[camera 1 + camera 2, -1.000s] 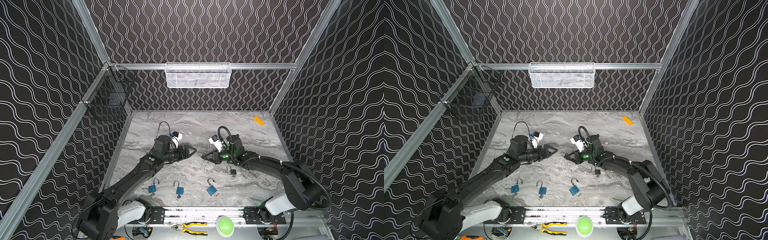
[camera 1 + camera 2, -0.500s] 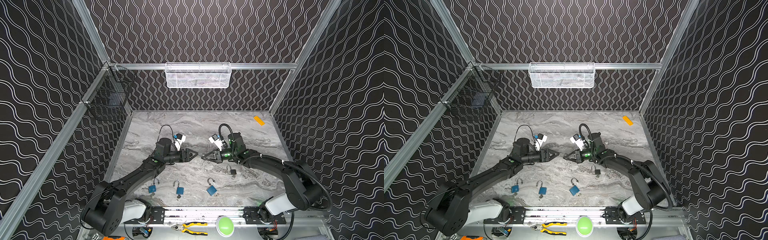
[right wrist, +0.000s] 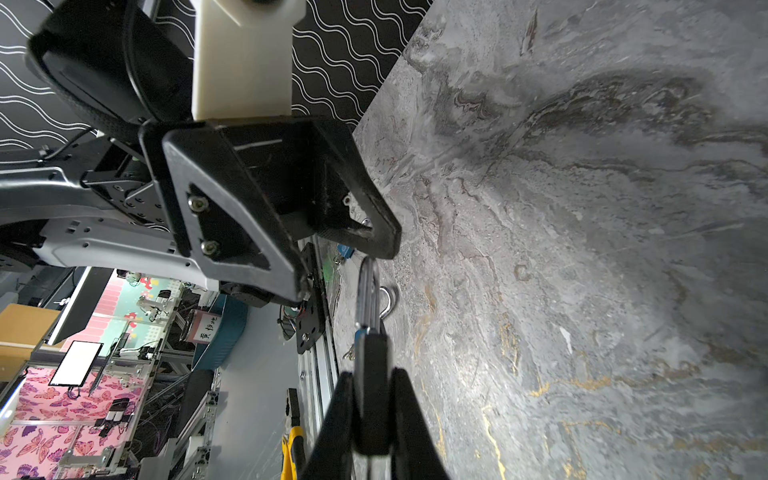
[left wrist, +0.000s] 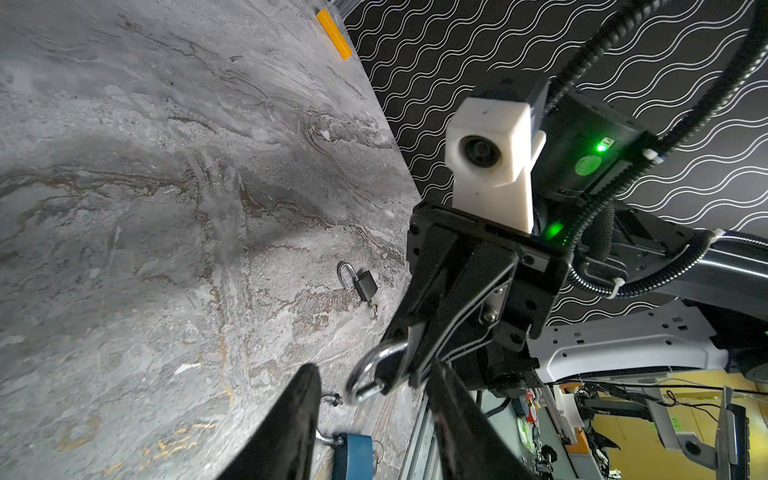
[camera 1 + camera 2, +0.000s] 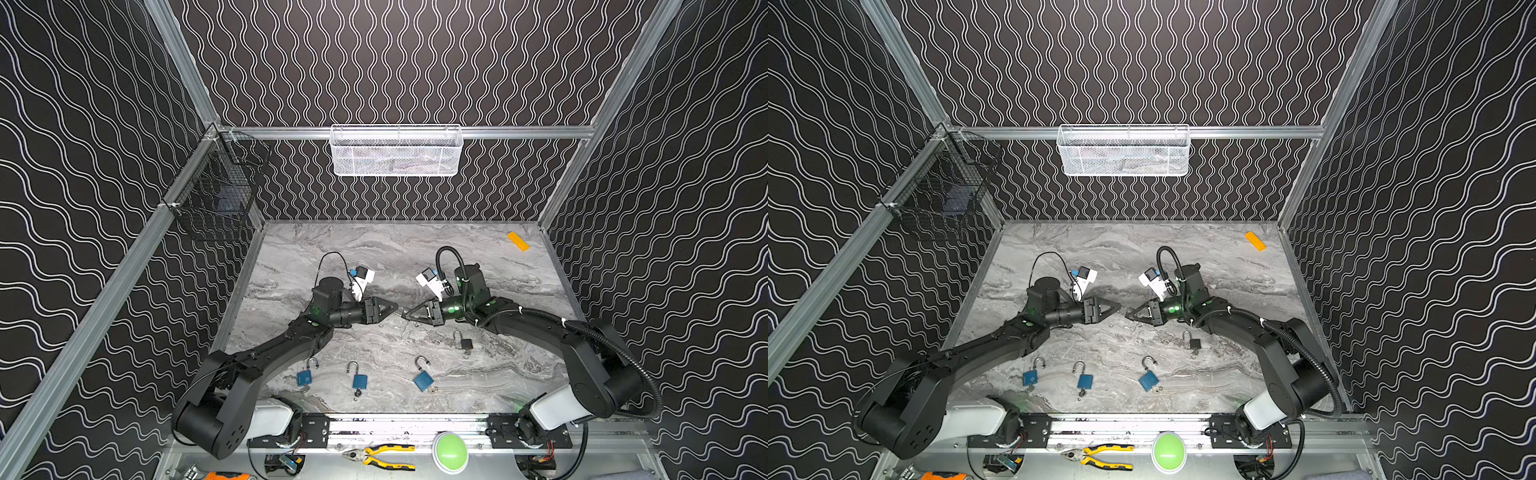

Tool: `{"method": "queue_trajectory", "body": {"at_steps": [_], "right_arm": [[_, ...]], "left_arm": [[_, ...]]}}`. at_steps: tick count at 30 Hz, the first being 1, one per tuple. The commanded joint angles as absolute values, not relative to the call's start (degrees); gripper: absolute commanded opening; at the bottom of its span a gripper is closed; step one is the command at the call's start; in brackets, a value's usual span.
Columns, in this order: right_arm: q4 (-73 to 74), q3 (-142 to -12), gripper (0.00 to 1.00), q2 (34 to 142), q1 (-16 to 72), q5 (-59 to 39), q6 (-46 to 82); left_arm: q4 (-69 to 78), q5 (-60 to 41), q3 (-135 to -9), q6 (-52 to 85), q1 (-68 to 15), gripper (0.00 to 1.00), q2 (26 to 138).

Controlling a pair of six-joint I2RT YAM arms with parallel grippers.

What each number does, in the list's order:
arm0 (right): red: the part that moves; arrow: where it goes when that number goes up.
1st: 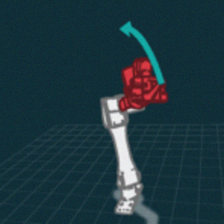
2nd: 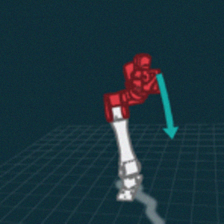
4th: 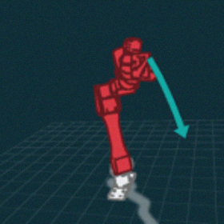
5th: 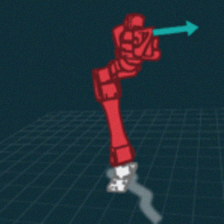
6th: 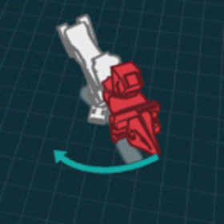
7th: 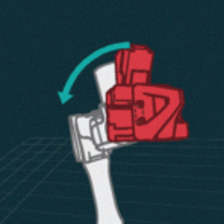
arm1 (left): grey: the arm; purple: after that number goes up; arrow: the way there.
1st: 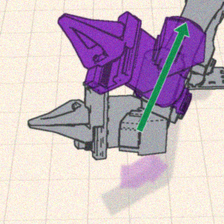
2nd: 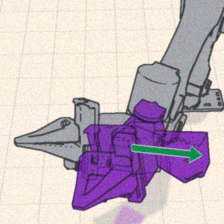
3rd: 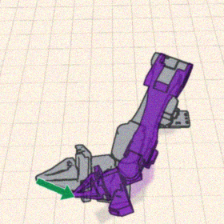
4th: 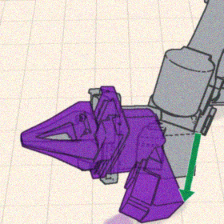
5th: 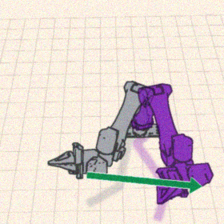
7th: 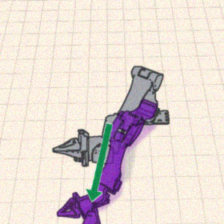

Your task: Lock with the key

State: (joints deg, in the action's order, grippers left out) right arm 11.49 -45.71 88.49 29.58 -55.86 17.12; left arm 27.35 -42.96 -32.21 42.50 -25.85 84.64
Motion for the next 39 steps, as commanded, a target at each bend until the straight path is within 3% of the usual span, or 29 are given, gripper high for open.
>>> {"method": "queue_trajectory", "body": {"at_steps": [1, 39], "right_arm": [[11.87, -46.03, 0.00, 88.43, 29.62, -57.56, 16.89], [13.97, -45.88, 0.00, 88.77, 29.62, -58.57, 18.73]], "left_arm": [[31.59, -44.41, -32.10, 43.65, -25.77, 0.42, 85.38], [33.75, -45.59, -31.37, 44.54, -26.53, 0.24, 86.97]]}}
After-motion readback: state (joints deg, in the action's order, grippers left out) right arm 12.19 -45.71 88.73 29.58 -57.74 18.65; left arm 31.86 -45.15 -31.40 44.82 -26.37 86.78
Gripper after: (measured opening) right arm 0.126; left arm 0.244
